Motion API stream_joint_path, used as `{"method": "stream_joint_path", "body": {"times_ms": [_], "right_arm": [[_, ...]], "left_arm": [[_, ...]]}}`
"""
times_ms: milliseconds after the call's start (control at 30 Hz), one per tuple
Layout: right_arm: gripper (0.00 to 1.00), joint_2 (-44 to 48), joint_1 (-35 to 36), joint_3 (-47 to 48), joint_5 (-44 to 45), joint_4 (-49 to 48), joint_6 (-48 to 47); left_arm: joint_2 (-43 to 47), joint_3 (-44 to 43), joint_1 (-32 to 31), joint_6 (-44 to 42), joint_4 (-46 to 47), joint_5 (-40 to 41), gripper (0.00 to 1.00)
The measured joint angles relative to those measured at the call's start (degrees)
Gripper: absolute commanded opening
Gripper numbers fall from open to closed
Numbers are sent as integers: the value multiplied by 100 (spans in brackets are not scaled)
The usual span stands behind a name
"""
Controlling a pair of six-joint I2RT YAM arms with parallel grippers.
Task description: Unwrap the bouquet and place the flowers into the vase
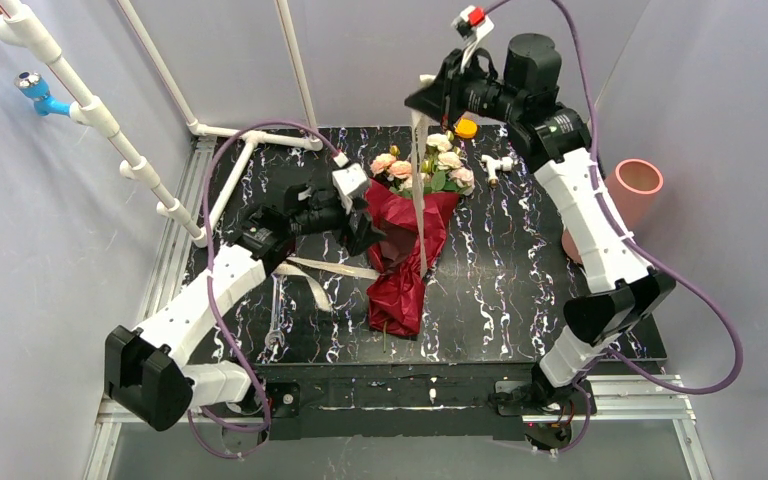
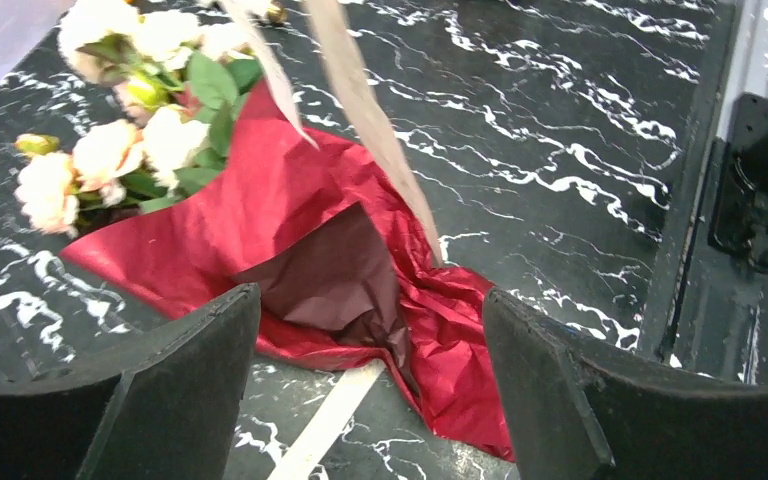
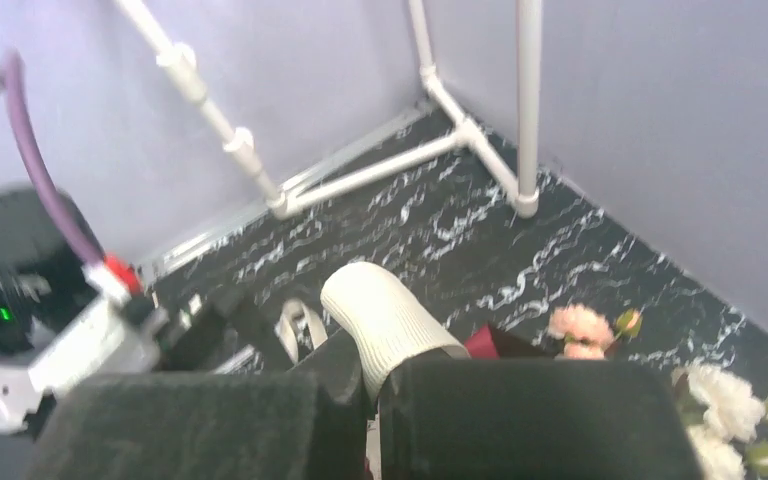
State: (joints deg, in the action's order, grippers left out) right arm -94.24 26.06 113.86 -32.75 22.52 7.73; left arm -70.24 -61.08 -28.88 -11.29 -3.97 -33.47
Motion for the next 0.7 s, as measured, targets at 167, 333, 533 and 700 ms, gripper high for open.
{"method": "stream_joint_path", "body": {"times_ms": [167,333,533,700], "right_arm": [[1,-354,-155,785,157,-275,540],[1,-555,-308,1298,356,-498,1073],[1,-579,-358,1687,715,-708,1408],[1,-577,-490,1770,1032,-909,1580]], "left_arm": [[-245,188,-396,-315,262,-90,76],[-1062,-66,-695,-308,719,-199,72],[-2138,-584,-887,-105,1217,-264,65],[-2776,-964,-1064,140,1484,-269,13]]}}
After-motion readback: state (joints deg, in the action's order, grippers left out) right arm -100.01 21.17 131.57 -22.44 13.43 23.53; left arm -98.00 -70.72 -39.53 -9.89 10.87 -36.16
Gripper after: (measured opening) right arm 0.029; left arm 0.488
